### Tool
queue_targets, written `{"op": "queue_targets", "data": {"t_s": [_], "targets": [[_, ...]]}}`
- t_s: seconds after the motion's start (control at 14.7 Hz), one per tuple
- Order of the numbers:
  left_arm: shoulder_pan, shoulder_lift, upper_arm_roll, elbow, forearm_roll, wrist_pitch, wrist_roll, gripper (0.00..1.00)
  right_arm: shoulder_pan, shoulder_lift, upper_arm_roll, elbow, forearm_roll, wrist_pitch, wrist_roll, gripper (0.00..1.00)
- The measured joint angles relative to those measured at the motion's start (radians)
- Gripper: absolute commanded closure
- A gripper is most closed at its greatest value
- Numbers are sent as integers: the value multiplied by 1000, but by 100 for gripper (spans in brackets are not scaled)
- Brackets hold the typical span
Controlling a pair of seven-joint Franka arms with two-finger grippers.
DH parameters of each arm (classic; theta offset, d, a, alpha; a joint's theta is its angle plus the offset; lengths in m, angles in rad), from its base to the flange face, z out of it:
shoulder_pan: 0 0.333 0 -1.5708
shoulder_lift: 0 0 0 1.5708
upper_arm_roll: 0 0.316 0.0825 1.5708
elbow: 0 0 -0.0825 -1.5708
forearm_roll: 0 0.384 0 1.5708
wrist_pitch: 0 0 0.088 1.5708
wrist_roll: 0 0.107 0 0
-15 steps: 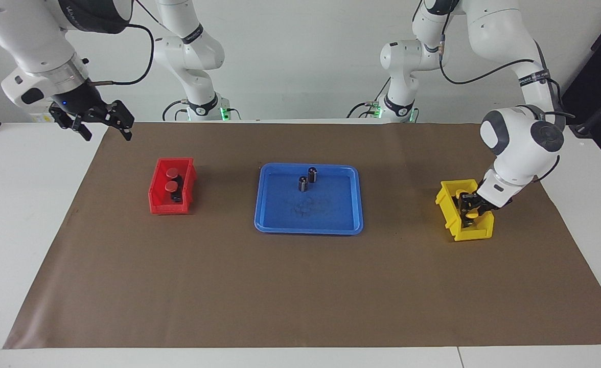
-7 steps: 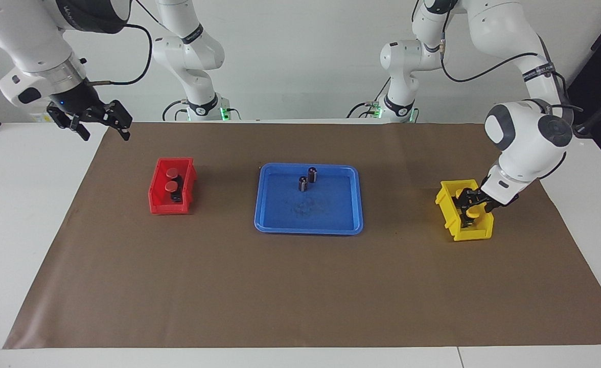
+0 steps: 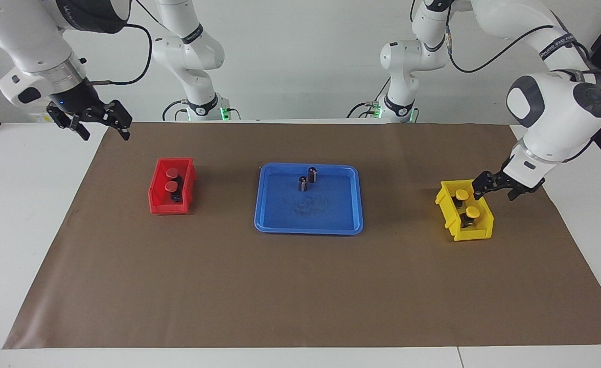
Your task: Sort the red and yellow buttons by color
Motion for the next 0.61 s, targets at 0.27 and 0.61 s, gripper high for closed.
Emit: {"op": "queue_targets", "data": {"t_s": [0.27, 0.61], "targets": [[-3, -55, -1, 78, -19, -147, 0, 0, 0, 0, 0, 0, 0, -2, 0, 0], [-4, -163, -6, 81, -22, -248, 0, 0, 0, 0, 0, 0, 0, -3, 0, 0]]}}
